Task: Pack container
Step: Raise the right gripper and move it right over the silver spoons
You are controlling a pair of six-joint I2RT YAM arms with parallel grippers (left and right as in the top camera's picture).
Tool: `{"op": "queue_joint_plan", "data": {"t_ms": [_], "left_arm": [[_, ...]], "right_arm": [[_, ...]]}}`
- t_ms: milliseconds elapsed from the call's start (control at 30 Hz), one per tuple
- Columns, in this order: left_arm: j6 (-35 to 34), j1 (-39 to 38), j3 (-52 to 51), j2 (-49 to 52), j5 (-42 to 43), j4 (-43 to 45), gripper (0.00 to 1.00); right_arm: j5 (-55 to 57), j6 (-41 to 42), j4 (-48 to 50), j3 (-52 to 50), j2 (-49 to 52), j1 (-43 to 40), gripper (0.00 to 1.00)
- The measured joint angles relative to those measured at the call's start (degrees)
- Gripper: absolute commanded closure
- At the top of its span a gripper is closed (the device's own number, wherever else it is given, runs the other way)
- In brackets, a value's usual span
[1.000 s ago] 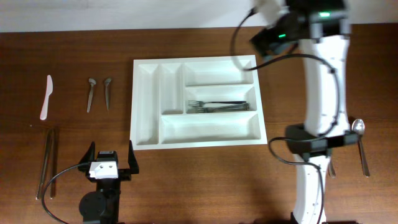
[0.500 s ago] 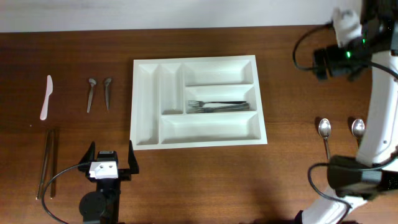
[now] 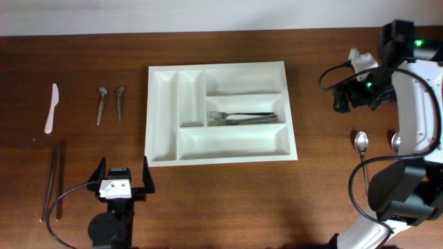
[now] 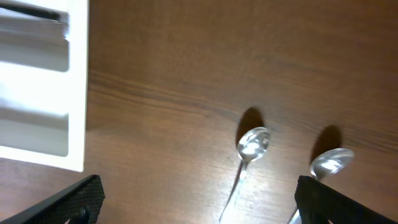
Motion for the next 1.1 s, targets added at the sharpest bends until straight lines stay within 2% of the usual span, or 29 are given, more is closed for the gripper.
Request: {"op": "queue_joint_plan", "data": {"t_ms": [167, 833, 1100], "left_arm": [[0.0, 0.0, 0.0, 0.0, 0.0, 0.0, 0.01], [0.0, 0.0, 0.0, 0.0, 0.0, 0.0, 0.01], [0.0, 0.0, 0.0, 0.0, 0.0, 0.0, 0.01]], "right_arm": [[-0.26, -0.17, 1.53, -4.09, 0.0, 0.0, 0.01], [2.29, -0.17, 5.09, -5.33, 0.0, -0.33, 0.01], [3.39, -0.74, 2.43, -8.13, 0.0, -7.32, 0.01]]}}
